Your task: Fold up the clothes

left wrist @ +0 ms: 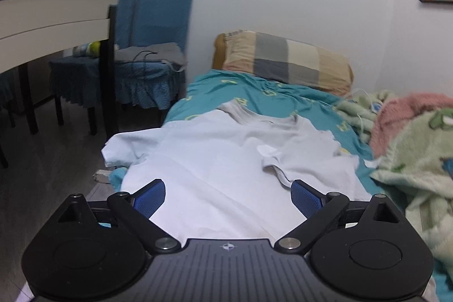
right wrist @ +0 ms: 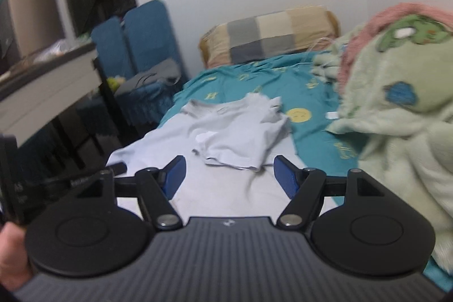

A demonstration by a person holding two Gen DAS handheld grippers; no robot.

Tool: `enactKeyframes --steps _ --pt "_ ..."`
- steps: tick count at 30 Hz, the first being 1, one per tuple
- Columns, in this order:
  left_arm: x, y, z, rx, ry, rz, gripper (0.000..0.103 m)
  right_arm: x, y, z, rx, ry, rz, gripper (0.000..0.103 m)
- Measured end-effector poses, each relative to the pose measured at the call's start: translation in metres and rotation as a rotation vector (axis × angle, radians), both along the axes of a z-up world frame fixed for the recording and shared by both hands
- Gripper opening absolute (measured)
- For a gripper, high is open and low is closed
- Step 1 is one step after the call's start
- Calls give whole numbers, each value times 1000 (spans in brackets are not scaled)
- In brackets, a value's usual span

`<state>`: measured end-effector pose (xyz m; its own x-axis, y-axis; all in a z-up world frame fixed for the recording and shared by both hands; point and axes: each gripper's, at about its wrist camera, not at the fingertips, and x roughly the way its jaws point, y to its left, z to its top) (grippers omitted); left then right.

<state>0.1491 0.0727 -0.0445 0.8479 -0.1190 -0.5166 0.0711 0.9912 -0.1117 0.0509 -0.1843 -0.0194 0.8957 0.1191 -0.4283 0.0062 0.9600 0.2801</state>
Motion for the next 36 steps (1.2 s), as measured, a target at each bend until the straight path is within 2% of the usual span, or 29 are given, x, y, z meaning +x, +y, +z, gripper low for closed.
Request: enactKeyframes --steps 4,7,10,13,16,18,22,24,26,27,30,31,33,36 --pt "-5 -11 -9 -26 34 -59 93 2 -25 -3 121 -4 -53 70" --pt "-2 -16 -15 -20 43 -78 89 9 -43 -8 174 11 -117 70" --pt "11 -36 -18 80 30 -142 89 15 -65 -15 231 34 -188 70" --pt "33 -68 -26 208 26 -256 86 20 -86 -23 297 61 -246 71" --pt "69 -90 -41 239 54 -301 85 25 -99 -31 330 87 -274 72" --pt "102 -92 -52 188 90 -258 84 30 -103 -37 345 106 -279 72" --pt "167 -74 -79 -37 202 -111 74 43 -109 -52 388 152 -278 72" --pt "189 -64 -93 -158 247 -59 65 49 -112 -57 414 167 -272 72" --pt "202 -61 -102 -236 265 -28 47 56 -114 -61 426 174 -266 72" --pt "207 -63 -104 -245 262 -19 43 58 -114 -63 428 179 -267 72" --pt "219 -75 -98 -182 228 -64 9 62 -116 -69 452 204 -267 72" --pt "223 -80 -92 -156 212 -91 3 62 -115 -70 463 212 -266 72" --pt "231 -88 -74 -112 158 -125 3 60 -112 -71 466 216 -261 72" --pt "255 -98 -42 -90 103 -127 3 59 -107 -69 443 214 -255 72"
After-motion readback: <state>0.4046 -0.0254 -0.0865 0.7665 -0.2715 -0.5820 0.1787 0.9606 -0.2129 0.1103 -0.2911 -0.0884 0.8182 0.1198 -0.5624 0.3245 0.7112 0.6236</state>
